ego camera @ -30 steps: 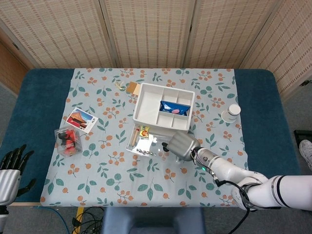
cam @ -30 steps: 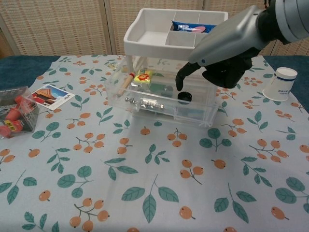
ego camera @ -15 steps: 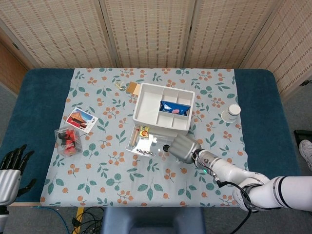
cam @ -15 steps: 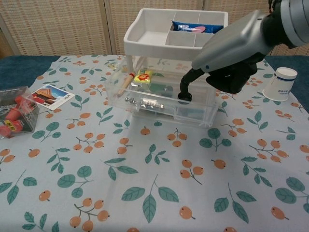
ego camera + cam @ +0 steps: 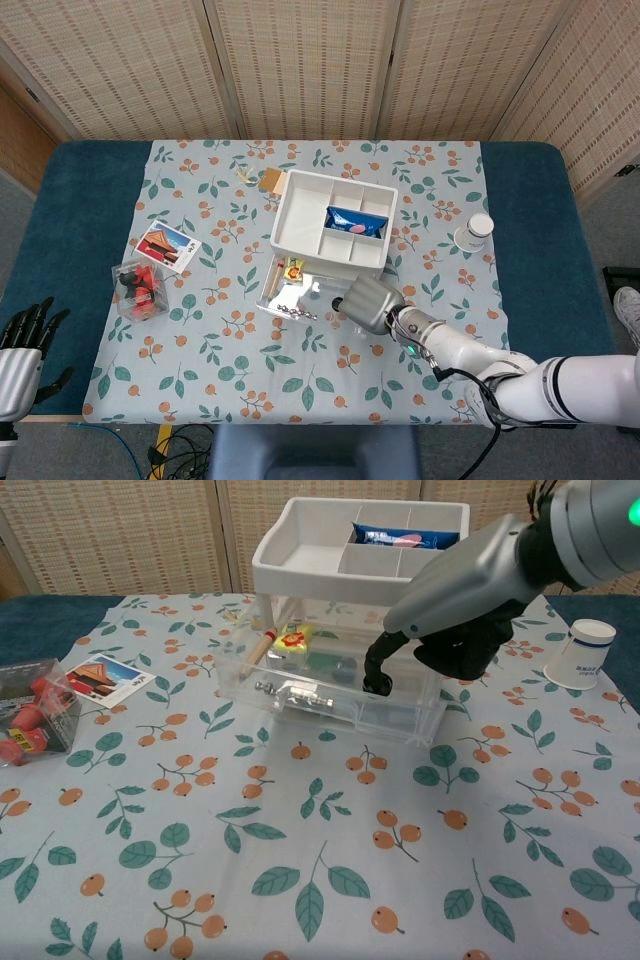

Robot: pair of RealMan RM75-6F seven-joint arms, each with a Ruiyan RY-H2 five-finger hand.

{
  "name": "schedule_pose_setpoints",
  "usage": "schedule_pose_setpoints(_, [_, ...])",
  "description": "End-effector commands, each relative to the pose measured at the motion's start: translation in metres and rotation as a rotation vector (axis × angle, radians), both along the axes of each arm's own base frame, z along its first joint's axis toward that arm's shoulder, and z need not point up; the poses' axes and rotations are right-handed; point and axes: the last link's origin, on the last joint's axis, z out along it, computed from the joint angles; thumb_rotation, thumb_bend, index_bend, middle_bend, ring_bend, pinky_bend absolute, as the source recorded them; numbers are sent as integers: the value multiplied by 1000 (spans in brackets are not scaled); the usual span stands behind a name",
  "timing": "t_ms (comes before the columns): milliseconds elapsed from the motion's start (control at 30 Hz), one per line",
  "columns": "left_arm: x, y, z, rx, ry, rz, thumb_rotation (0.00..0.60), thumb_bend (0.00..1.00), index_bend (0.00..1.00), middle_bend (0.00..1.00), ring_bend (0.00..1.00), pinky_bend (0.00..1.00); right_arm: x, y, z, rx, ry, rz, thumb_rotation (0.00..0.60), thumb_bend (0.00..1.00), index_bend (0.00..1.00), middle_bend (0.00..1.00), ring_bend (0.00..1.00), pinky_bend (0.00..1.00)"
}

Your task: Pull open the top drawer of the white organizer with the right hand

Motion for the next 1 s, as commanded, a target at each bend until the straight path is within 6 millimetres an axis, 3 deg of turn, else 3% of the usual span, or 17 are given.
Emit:
schedule_pose_setpoints(33, [0,0,0,-1,0,1,600,230,129,19,8,81,2,-1,0,-2,-2,-1,600,1000,188,1000,1000,1000])
schedule_pose_setpoints(1000, [2,0,0,-2,0,-1,600,230,129,19,8,81,11,-3,-2,-1,-27,-7,600,1000,78,1000,1000,1000])
